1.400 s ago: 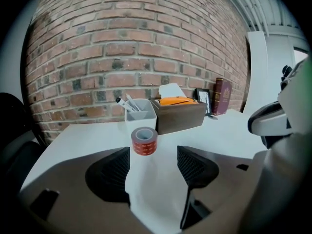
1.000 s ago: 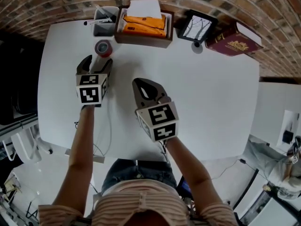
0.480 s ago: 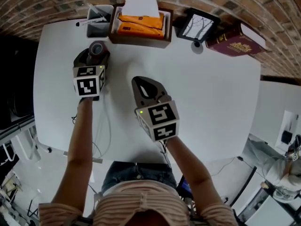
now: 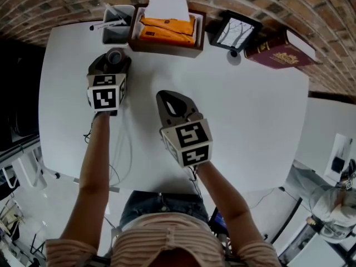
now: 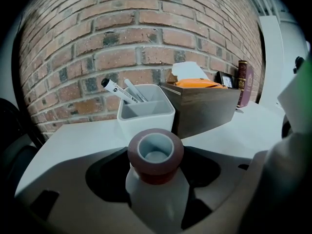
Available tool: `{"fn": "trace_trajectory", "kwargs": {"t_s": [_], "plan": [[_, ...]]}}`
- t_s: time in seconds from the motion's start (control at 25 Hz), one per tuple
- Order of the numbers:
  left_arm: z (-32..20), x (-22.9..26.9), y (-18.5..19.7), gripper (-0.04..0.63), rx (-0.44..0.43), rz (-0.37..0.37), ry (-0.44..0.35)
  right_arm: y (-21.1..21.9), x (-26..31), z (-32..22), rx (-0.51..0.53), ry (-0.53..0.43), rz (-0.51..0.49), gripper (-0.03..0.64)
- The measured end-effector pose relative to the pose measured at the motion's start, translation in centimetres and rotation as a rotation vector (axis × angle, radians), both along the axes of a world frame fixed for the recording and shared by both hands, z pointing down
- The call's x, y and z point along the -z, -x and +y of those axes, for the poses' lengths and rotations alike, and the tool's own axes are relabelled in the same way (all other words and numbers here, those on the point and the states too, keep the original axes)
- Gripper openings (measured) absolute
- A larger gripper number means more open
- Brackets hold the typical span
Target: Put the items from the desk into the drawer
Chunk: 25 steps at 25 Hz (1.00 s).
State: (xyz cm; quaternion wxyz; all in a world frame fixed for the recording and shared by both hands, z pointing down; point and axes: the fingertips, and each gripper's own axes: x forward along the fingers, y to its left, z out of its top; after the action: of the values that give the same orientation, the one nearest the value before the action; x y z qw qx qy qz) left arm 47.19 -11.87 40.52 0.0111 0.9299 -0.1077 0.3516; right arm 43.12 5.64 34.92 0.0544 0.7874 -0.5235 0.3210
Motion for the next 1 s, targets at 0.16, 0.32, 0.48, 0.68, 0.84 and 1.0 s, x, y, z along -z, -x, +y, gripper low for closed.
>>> {"fn": "trace_trajectory", "kwargs": {"t_s": [0.16, 0.32, 0.48, 0.68, 0.84, 1.0], "plan": [[0.2, 1.2, -0.1, 0.314, 0.009, 0.04, -0.009, 0.1, 0.2, 0.1, 0.005, 0.0, 0.007, 0.017], [0.3, 2.6, 0.8, 0.314, 0.018, 0.066, -0.023, 0.5, 0.7, -0.1, 0.016, -0.018, 0.021, 0.017], [0.0, 4.8, 2.1, 0.314, 0.034, 0.097, -0.046, 1.7, 1.4, -0.6, 0.042, -0.033, 0.022, 0.017], [0.0, 7.5, 4.6, 0.314, 0.058, 0.13, -0.066, 3.9, 2.5, -1.4, 0.088, -0.056, 0.029, 0.017], [-0.2, 9.5, 7.0, 0.314, 0.091, 0.161, -0.083, 5.4, 3.4, -2.1, 0.125, -0.073, 0.048, 0.017], [-0.4, 11.3, 9.8, 0.314, 0.117, 0.183, -0.104, 7.5, 4.6, -2.9, 0.164, -0.095, 0.062, 0.017]]}}
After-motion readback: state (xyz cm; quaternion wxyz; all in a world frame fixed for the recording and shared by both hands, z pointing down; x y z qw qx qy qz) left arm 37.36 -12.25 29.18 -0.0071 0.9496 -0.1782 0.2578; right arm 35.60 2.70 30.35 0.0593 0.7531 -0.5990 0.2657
